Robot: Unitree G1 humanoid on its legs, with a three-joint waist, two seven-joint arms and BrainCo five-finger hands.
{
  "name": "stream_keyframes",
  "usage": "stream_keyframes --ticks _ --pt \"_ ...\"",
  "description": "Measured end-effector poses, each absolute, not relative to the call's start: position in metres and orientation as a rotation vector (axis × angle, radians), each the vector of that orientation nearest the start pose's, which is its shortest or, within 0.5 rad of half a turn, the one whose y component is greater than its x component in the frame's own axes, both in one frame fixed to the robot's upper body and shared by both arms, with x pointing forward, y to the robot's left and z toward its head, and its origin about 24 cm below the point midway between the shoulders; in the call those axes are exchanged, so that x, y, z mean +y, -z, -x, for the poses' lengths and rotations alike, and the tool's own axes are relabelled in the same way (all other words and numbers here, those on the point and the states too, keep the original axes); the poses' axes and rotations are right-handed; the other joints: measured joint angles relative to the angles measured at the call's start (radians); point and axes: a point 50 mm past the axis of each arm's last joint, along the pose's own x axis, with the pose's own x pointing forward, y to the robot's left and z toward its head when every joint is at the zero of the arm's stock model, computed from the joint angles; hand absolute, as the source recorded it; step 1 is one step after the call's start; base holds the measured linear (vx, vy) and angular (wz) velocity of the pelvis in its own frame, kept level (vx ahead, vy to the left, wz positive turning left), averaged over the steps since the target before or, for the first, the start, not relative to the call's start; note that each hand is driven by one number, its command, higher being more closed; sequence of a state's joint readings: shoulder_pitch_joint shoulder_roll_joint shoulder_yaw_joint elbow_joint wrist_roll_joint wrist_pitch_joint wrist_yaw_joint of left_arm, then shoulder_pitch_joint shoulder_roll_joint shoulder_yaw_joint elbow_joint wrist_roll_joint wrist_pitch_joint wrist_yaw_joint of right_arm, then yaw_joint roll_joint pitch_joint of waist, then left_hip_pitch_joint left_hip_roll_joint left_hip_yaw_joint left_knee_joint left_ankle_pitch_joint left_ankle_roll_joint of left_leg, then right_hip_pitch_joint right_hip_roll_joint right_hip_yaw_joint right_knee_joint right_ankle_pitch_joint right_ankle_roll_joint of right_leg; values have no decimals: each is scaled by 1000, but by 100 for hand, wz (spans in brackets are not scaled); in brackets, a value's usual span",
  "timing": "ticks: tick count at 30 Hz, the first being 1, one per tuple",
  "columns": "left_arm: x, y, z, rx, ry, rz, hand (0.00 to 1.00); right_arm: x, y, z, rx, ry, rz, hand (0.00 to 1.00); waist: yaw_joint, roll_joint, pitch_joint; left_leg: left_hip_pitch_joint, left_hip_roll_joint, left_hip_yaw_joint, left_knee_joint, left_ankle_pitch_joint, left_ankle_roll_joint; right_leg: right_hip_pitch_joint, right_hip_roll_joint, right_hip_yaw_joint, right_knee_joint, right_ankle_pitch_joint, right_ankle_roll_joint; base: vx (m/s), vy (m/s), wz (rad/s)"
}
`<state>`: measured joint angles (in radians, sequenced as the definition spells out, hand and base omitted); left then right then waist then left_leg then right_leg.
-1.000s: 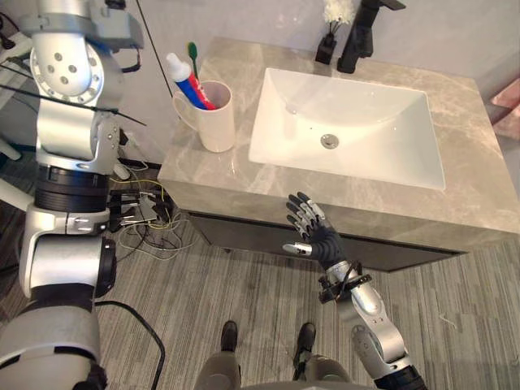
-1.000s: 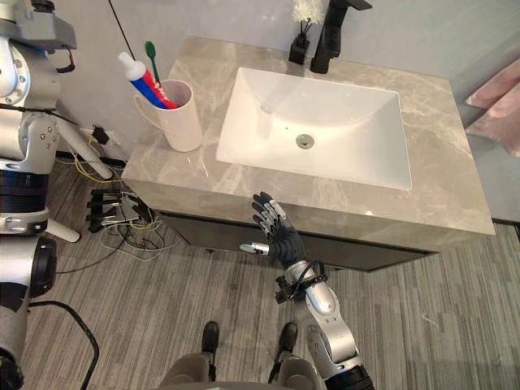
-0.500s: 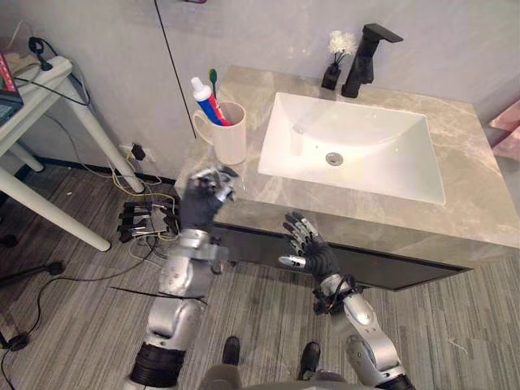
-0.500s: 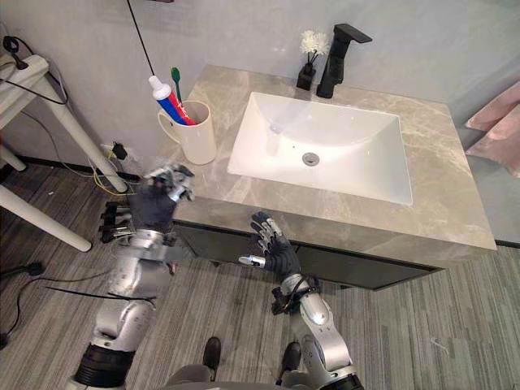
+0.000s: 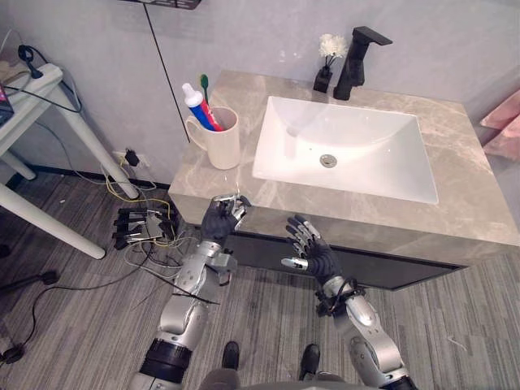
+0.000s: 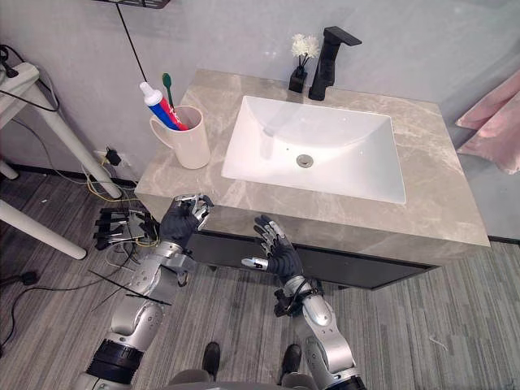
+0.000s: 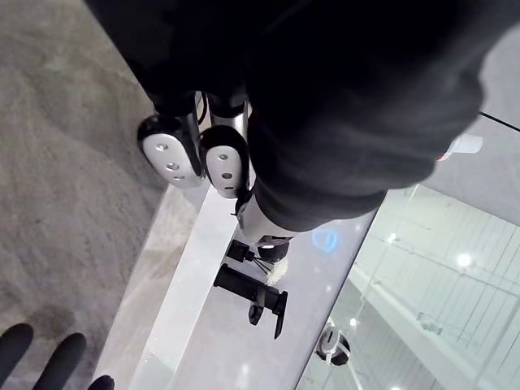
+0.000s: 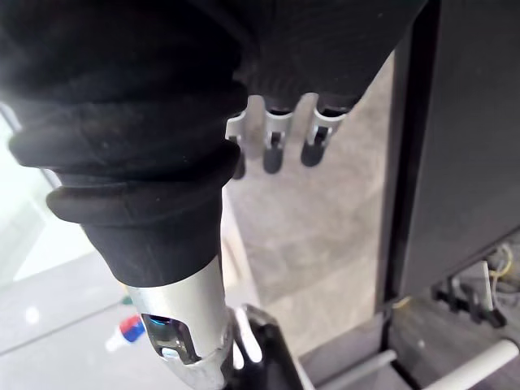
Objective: Organize washtable
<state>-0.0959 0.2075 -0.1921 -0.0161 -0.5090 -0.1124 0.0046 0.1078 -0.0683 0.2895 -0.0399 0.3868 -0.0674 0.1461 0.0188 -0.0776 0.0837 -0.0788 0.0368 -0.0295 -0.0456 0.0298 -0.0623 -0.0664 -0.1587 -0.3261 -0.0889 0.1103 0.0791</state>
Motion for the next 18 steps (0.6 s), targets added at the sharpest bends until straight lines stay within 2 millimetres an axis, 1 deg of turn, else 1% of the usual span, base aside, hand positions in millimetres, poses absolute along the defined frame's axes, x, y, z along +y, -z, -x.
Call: stream_keyframes --ticks 2,6,8,11,14,18 --pt "140 -77 -270 -152 207 273 100 -94 -32 -222 32 -370 -349 0 -3 -4 2 0 0 4 0 -1 1 -3 0 5 1 1 2 -16 5 -7" --pt "145 -80 -276 -151 210 208 100 -103 -32 -221 23 -325 -349 0 -4 -15 8 1 1 9 1 -3 2 -9 0 18 4 3 4 -11 4 -8" --pt "152 -82 -277 -160 189 196 100 -109 -33 -222 18 -301 -345 0 -5 -21 13 1 2 12 2 -3 2 -12 1 22 6 3 4 -7 2 -4" --pt "159 -84 -278 -168 169 188 100 -114 -31 -221 21 -280 -344 0 -4 -21 13 1 1 13 2 -3 3 -12 0 23 6 3 4 0 0 0" --pt "166 -86 -279 -176 150 162 100 -115 -30 -220 26 -277 -344 0 -5 -23 22 1 1 14 4 -4 3 -12 0 24 6 3 4 0 0 0" --pt "169 -87 -280 -176 145 143 100 -115 -31 -220 24 -283 -345 0 -5 -24 39 1 1 16 9 -7 5 -12 0 26 7 3 4 0 0 0"
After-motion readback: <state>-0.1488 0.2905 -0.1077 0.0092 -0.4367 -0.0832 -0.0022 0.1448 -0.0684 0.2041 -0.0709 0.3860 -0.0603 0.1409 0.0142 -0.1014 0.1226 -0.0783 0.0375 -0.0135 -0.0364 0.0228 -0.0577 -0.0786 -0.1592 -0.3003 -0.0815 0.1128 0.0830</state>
